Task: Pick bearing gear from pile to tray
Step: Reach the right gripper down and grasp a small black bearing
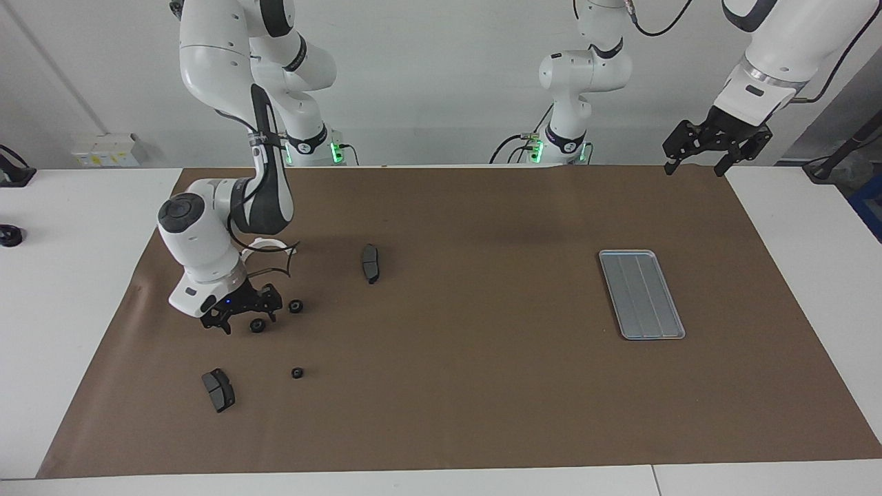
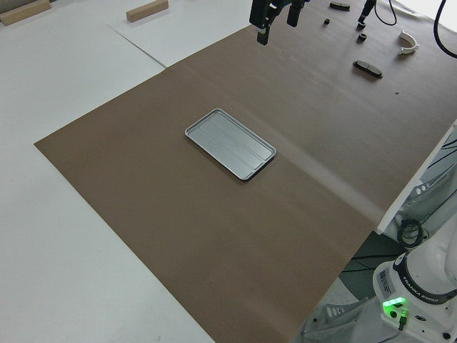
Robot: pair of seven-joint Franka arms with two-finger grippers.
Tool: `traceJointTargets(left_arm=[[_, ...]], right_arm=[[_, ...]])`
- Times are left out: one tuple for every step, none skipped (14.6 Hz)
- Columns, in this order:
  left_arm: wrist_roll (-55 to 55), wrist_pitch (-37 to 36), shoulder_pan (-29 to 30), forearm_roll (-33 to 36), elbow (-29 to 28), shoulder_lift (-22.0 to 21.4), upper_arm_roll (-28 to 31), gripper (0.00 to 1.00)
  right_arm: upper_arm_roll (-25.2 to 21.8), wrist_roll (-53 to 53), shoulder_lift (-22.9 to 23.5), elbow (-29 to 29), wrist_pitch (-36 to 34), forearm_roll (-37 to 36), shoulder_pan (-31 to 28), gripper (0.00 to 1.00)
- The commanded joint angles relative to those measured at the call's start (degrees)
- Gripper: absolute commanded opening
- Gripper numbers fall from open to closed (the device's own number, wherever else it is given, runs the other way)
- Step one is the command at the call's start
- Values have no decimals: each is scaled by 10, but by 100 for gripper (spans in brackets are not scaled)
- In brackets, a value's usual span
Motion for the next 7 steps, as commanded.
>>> traceJointTargets(left_arm=[[-6,-2,4,-6,-14,-14,-1,100],[-6,-2,4,-6,-15,-14,-1,100],[-6,-2,4,-6,-14,-14,-1,100],[-6,-2,4,-6,-14,-14,-1,100],[-6,-3,4,-6,-14,-14,-1,100],[-6,-2,4,-6,-14,-14,-1,100],[-6,-2,4,-6,-15,-14,-1,100]], right_arm=[[2,-32,-6,-25,15,15,-2,100],[2,-33,-6,-24,17,14,-2,100],[2,-33,-6,-24,17,14,-2,88],[2,-33,-5,-25,17,14,-2,81],[2,-33,-4,-25,18,14,-3,72],[2,-33,-1,-25,18,14,-3,65],[2,-32,-1,-25,18,14,-3,59]])
